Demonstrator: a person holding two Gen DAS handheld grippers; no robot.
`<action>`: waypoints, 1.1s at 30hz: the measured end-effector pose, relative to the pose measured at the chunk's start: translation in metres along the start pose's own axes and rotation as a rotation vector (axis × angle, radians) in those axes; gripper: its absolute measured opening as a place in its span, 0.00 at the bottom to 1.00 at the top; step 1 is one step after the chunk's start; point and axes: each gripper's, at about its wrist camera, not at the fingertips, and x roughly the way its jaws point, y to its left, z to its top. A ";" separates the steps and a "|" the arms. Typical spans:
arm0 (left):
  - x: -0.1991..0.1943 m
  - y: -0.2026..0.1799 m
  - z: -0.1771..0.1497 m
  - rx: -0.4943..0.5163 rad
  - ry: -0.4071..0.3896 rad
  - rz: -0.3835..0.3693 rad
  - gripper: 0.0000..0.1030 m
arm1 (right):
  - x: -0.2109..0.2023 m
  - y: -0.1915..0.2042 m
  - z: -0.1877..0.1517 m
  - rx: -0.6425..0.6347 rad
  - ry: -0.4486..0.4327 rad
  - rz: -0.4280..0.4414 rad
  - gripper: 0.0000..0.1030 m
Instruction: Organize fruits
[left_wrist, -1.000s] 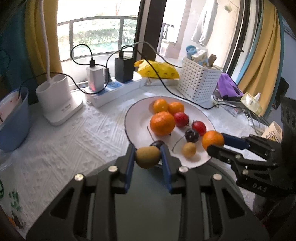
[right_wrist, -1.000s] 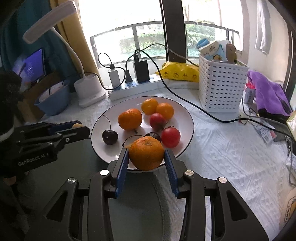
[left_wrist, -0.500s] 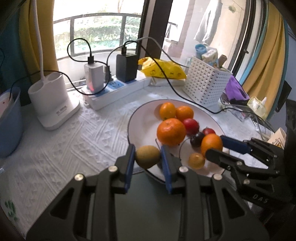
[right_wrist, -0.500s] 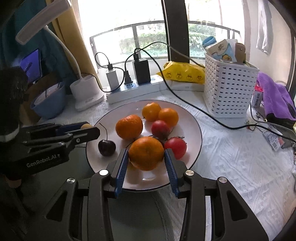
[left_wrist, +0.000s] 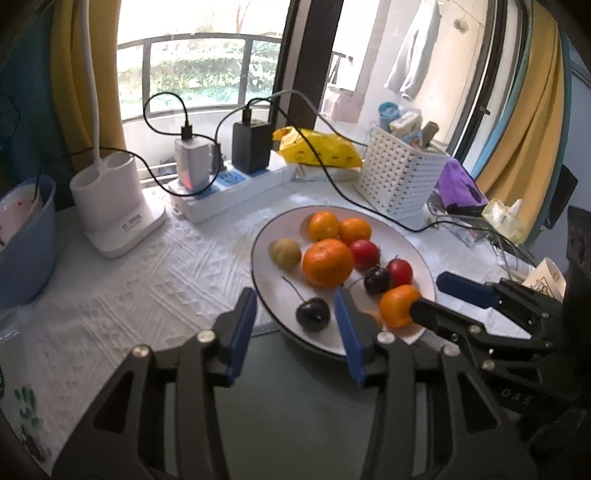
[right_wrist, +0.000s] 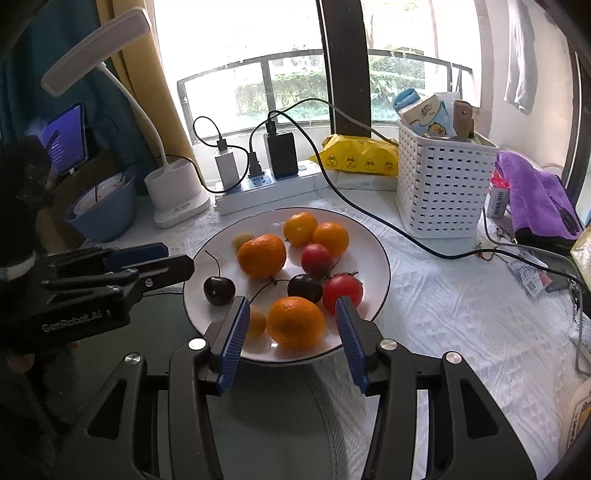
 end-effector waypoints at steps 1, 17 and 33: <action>-0.003 -0.001 -0.001 0.002 -0.004 0.000 0.44 | -0.002 0.001 -0.001 -0.001 -0.001 -0.002 0.49; -0.057 -0.007 -0.025 0.006 -0.052 -0.004 0.44 | -0.036 0.022 -0.016 -0.015 -0.022 -0.022 0.49; -0.096 -0.007 -0.058 0.007 -0.075 0.022 0.44 | -0.065 0.045 -0.033 -0.032 -0.041 -0.028 0.49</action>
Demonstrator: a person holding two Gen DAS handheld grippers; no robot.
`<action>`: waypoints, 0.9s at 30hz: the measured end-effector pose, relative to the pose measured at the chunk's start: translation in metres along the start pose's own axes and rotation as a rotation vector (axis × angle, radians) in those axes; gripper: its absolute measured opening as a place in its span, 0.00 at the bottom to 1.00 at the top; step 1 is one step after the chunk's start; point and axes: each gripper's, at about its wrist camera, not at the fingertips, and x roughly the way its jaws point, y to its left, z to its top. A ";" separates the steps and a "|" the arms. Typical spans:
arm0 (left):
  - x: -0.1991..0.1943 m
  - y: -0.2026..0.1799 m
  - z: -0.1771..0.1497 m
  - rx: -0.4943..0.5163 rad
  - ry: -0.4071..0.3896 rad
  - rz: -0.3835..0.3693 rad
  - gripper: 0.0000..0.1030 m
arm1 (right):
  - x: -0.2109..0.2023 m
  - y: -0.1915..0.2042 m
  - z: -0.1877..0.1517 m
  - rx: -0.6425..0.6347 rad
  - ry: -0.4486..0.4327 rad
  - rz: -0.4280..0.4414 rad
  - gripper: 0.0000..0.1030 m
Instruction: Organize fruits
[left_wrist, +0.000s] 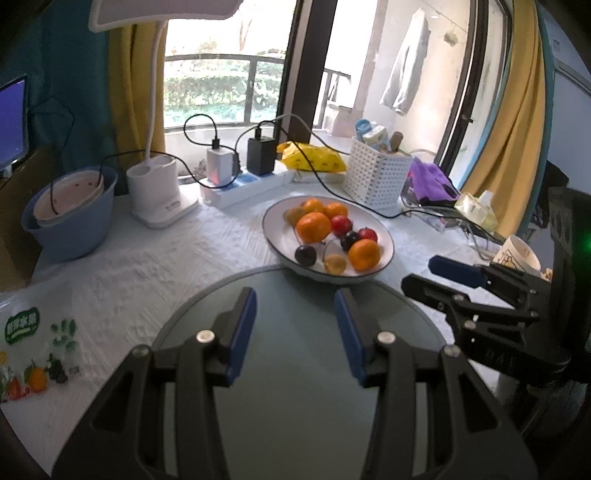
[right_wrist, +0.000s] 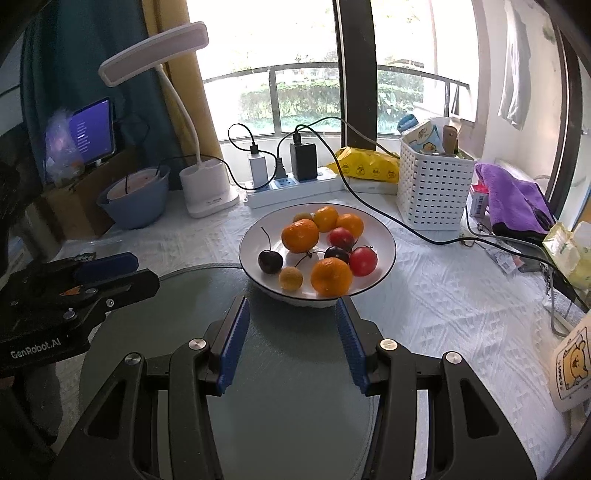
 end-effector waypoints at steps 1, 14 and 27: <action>-0.003 -0.001 -0.002 0.005 -0.003 0.005 0.44 | -0.002 0.001 -0.001 -0.001 -0.001 -0.001 0.49; -0.036 -0.005 -0.022 0.019 -0.035 0.014 0.45 | -0.031 0.019 -0.016 -0.021 -0.022 -0.012 0.49; -0.076 -0.014 -0.034 0.036 -0.106 0.024 0.45 | -0.068 0.033 -0.022 -0.040 -0.083 -0.020 0.49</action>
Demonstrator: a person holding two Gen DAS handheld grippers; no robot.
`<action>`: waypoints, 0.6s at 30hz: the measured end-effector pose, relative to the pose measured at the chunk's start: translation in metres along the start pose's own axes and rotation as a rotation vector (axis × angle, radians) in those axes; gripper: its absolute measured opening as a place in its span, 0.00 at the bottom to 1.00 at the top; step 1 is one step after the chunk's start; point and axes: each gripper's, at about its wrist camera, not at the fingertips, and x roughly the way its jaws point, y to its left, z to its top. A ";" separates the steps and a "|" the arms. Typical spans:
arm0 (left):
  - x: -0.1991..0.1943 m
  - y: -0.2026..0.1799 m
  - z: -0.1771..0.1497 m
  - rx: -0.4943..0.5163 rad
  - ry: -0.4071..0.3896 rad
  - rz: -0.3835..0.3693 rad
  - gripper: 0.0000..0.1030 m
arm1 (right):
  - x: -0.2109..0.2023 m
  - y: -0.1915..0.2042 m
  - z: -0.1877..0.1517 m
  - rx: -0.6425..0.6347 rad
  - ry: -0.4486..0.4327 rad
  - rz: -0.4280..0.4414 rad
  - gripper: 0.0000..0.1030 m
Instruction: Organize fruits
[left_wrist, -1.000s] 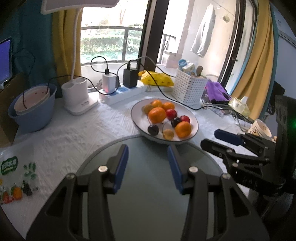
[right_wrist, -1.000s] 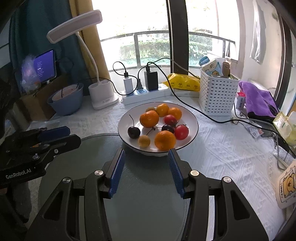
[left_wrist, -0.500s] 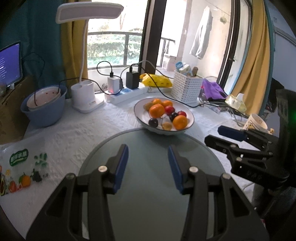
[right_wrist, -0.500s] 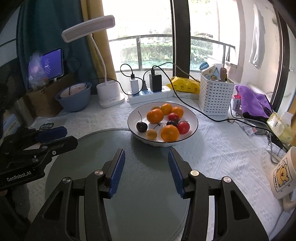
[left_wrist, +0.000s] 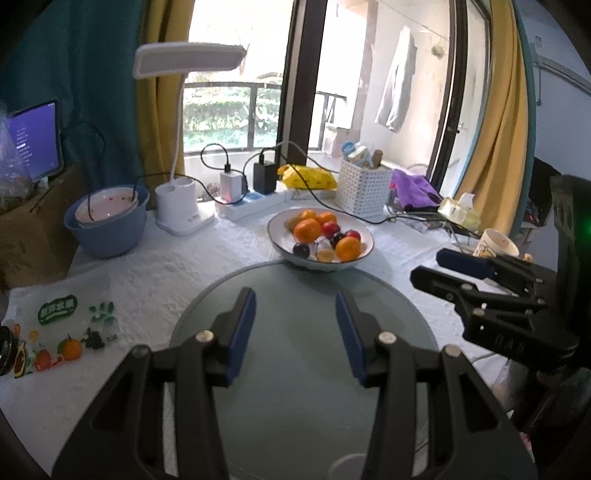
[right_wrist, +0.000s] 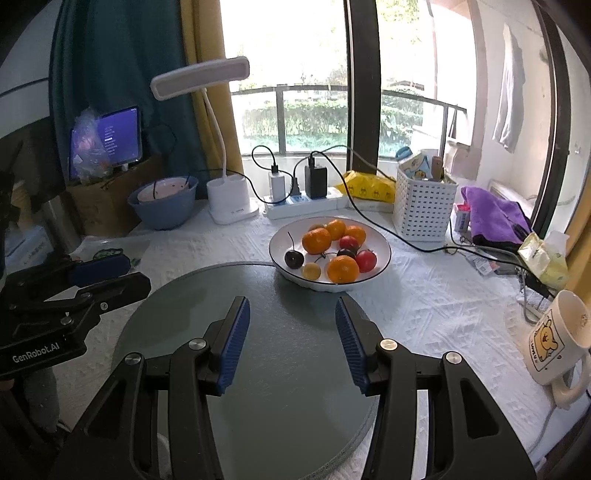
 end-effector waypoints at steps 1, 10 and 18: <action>-0.003 -0.001 0.000 0.002 -0.006 0.000 0.45 | -0.003 0.001 0.000 -0.003 -0.006 0.000 0.49; -0.038 -0.010 0.001 0.024 -0.082 0.003 0.52 | -0.038 0.012 0.002 -0.019 -0.070 -0.014 0.49; -0.075 -0.015 0.004 0.026 -0.164 0.002 0.67 | -0.073 0.017 0.007 -0.024 -0.132 -0.015 0.49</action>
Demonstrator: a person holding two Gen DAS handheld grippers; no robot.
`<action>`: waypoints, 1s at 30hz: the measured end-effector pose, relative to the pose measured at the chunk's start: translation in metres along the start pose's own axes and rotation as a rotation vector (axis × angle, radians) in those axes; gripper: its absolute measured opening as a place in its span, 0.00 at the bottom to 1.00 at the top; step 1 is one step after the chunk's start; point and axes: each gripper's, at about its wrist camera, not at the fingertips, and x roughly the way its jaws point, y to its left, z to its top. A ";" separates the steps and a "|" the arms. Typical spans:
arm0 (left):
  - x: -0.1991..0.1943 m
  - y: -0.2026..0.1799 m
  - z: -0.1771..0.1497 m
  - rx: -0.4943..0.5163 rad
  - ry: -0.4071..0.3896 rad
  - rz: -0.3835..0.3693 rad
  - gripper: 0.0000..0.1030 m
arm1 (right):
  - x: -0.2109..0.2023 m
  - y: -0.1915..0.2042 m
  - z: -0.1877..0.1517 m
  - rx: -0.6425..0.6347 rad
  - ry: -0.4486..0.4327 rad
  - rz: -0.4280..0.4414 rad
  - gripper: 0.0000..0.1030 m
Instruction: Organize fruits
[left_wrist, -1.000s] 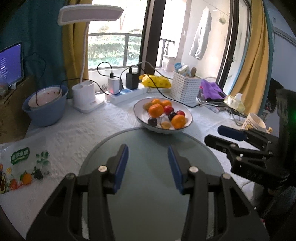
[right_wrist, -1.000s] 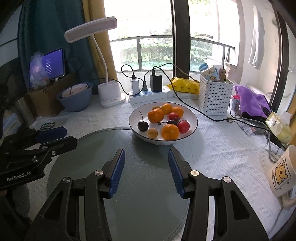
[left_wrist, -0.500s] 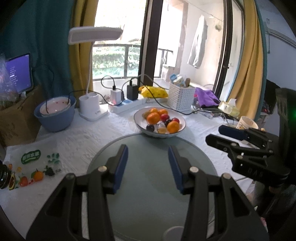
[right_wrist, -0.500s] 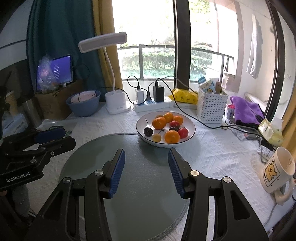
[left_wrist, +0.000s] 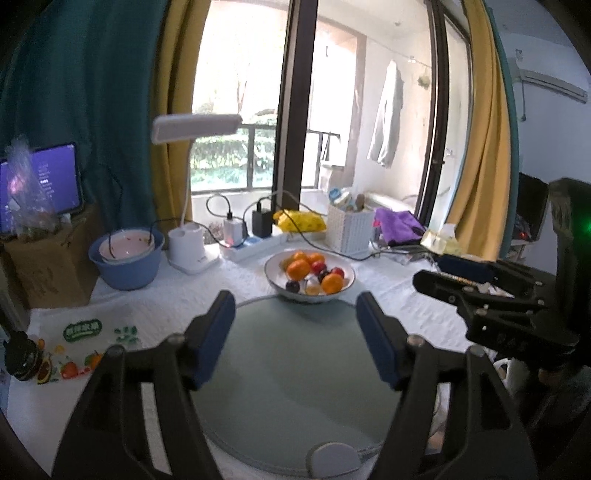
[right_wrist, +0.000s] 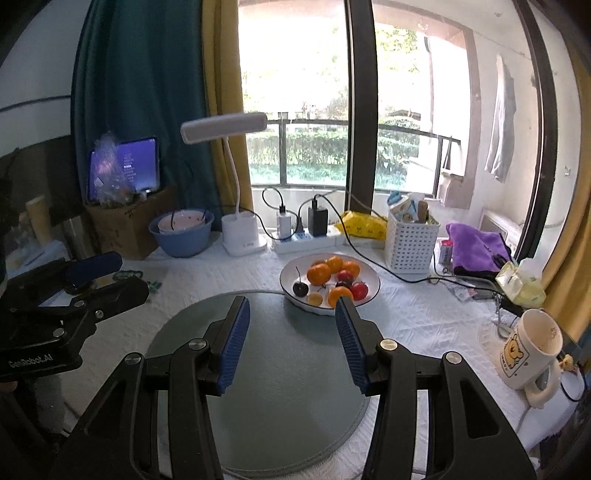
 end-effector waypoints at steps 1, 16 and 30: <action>-0.003 -0.001 0.001 0.002 -0.008 0.002 0.67 | -0.004 0.000 0.001 -0.001 -0.009 -0.001 0.49; -0.068 -0.018 0.020 0.039 -0.155 0.147 0.95 | -0.069 0.001 0.009 -0.019 -0.106 -0.057 0.80; -0.072 -0.021 0.012 0.004 -0.134 0.166 0.95 | -0.077 -0.016 0.002 0.024 -0.107 -0.104 0.80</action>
